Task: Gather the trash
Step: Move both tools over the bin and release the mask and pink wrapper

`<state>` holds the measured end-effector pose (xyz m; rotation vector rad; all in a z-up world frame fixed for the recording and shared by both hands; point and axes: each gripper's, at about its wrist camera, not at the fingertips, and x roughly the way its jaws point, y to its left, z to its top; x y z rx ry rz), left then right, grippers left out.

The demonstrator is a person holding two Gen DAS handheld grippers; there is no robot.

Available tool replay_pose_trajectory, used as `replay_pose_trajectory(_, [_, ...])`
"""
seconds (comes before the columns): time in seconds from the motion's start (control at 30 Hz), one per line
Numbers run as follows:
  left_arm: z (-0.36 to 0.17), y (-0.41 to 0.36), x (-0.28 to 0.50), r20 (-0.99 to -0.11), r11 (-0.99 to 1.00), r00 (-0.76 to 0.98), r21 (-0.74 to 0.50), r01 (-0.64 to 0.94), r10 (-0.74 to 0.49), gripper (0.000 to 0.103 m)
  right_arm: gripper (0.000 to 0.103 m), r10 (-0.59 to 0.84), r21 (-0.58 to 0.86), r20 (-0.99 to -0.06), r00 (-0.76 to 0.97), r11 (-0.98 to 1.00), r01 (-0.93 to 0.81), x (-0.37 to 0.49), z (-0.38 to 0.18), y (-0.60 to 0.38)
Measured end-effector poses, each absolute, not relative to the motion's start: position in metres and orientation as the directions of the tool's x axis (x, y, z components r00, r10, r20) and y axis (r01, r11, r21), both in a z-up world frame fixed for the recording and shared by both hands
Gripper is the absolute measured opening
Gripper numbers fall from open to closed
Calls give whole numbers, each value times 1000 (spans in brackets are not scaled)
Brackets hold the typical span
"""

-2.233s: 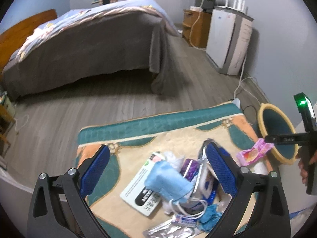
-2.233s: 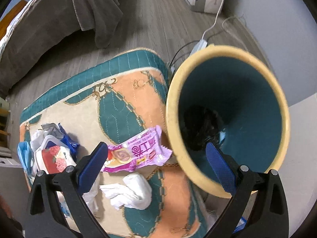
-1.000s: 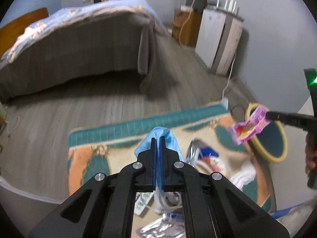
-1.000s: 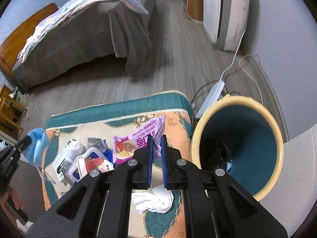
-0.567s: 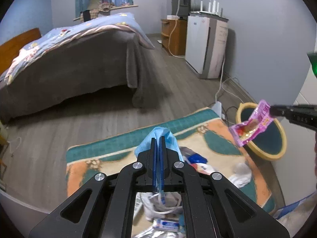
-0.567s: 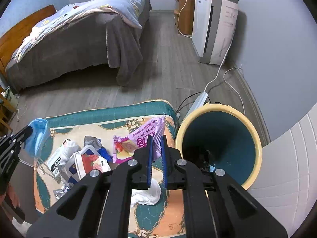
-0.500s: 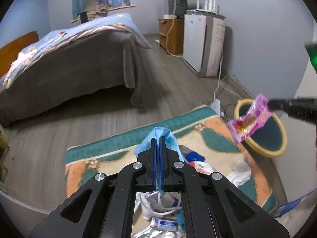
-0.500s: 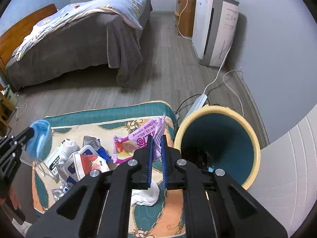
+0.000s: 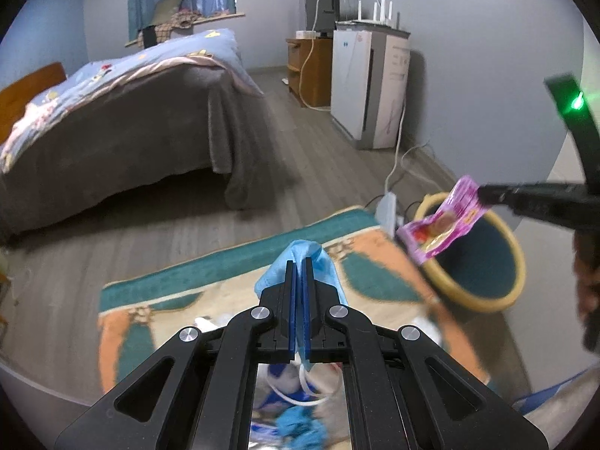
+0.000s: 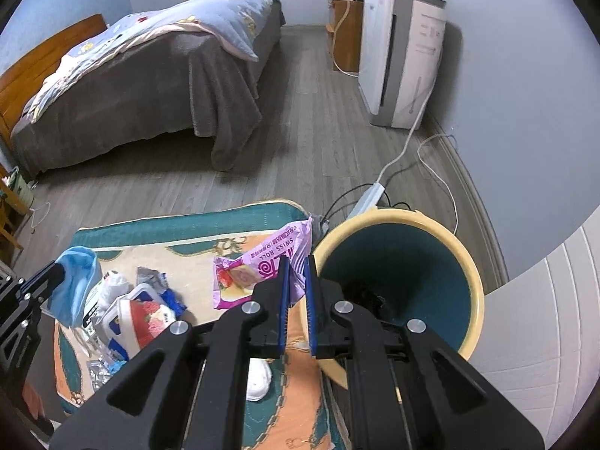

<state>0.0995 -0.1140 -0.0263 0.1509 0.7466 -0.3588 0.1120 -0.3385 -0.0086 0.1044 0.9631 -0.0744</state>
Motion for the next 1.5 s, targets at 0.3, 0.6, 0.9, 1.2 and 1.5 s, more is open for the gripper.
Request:
replay_pose_trajectory(0.3, [-25, -158, 109, -686, 907, 648, -43, 419, -332, 4, 7, -22, 78, -829, 558, 985, 155, 112, -17, -373])
replay_pose_trajectory(0.6, [-27, -201, 123, -702, 875, 597, -79, 477, -389, 4, 7, -59, 85, -834, 549, 969, 233, 110, -24, -416])
replay_pose_trajectory(0.9, [-50, -260, 134, -744, 821, 496, -121, 558, -447, 4, 7, -97, 137, -859, 503, 903, 408, 100, -48, -481])
replay_pose_trajectory(1.2, [-69, -310, 131, -758, 784, 477, -73, 616, -446, 4, 7, -186, 48, -886, 425, 875, 482, 97, -62, -501])
replay_pose_trajectory(1.5, [-63, -316, 140, -714, 797, 521, -87, 597, -468, 64, 18, -180, 47, -894, 411, 873, 486, 98, -66, -503])
